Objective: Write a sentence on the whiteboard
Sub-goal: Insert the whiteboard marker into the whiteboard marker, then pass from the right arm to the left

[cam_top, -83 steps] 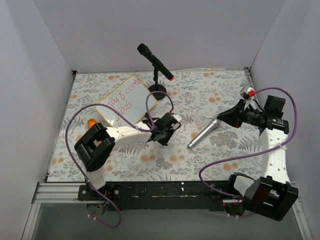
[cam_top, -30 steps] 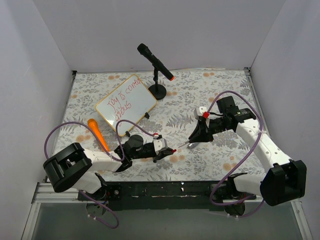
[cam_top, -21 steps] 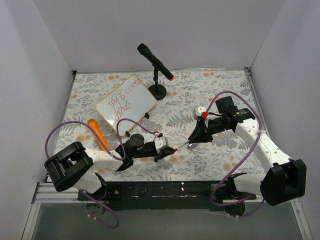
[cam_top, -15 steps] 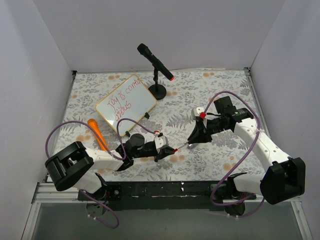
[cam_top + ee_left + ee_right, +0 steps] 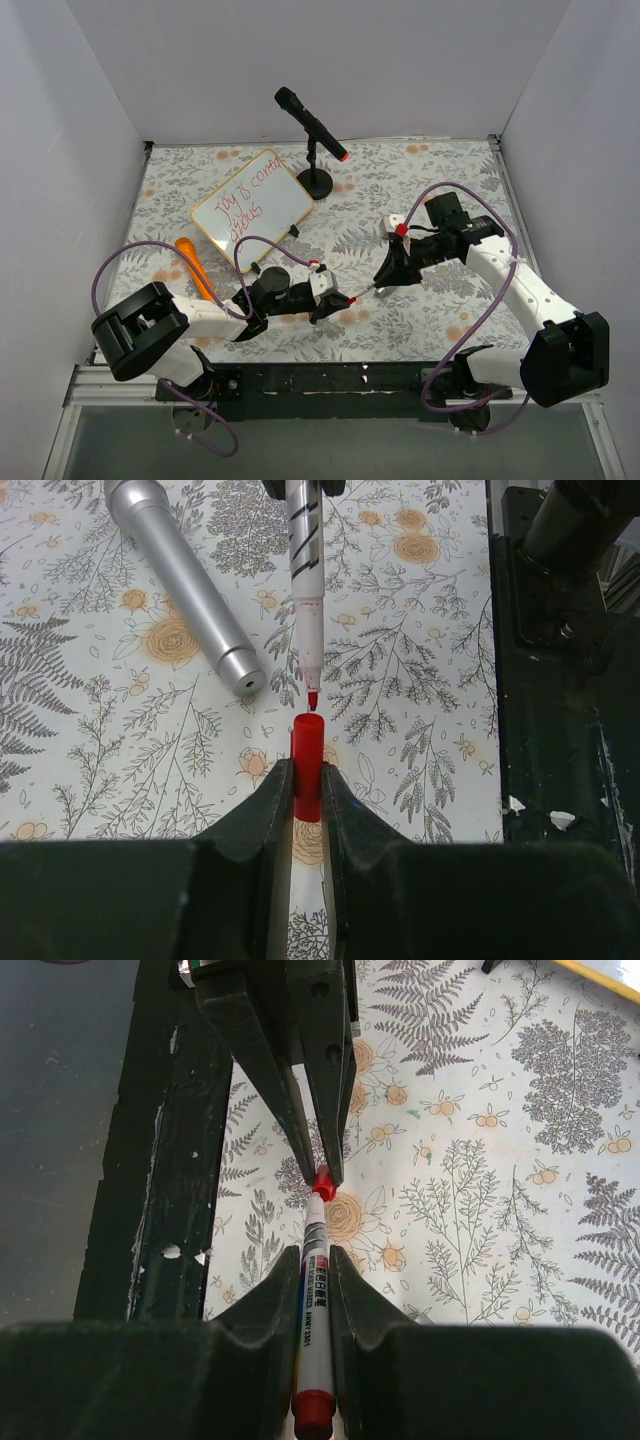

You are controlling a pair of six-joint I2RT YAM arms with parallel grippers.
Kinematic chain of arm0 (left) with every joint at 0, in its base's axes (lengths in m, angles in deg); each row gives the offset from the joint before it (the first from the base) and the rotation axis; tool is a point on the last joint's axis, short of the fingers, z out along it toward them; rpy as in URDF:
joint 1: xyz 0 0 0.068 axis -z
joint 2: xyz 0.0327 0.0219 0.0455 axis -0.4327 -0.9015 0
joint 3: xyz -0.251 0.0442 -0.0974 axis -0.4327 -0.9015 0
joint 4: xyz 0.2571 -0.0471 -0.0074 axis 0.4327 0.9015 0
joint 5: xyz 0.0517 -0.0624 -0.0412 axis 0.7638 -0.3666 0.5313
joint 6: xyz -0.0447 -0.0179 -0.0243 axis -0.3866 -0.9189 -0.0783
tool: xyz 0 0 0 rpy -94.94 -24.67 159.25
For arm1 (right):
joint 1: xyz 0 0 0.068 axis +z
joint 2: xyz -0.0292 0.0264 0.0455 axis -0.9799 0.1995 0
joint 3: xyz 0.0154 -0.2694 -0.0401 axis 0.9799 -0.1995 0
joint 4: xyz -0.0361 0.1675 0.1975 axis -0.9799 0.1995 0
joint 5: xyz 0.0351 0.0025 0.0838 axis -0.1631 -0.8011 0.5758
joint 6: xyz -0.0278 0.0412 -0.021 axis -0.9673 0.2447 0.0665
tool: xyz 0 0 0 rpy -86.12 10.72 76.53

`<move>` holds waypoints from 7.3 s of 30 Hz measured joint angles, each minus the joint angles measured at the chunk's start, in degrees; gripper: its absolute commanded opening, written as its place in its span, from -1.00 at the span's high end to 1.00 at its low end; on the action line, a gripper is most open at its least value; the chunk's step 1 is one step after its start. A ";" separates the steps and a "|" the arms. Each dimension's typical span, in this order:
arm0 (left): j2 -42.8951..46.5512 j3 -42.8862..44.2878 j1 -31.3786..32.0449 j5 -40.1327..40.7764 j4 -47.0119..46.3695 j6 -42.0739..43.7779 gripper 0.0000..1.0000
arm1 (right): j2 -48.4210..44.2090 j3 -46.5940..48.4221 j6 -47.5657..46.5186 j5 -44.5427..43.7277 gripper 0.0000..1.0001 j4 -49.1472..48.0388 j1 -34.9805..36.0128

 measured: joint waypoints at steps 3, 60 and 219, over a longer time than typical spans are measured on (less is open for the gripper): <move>0.00 0.00 0.00 0.00 -0.15 -0.20 1.00 | 0.04 0.00 0.48 -0.31 0.97 -0.20 0.04; -1.64 0.66 -0.17 1.38 -0.20 -3.98 1.00 | 0.24 -0.02 2.67 -3.10 0.97 -1.86 1.27; -11.80 0.31 1.64 9.07 -7.65 -9.35 -0.20 | 18.21 -0.87 18.23 -16.06 0.97 -16.33 8.28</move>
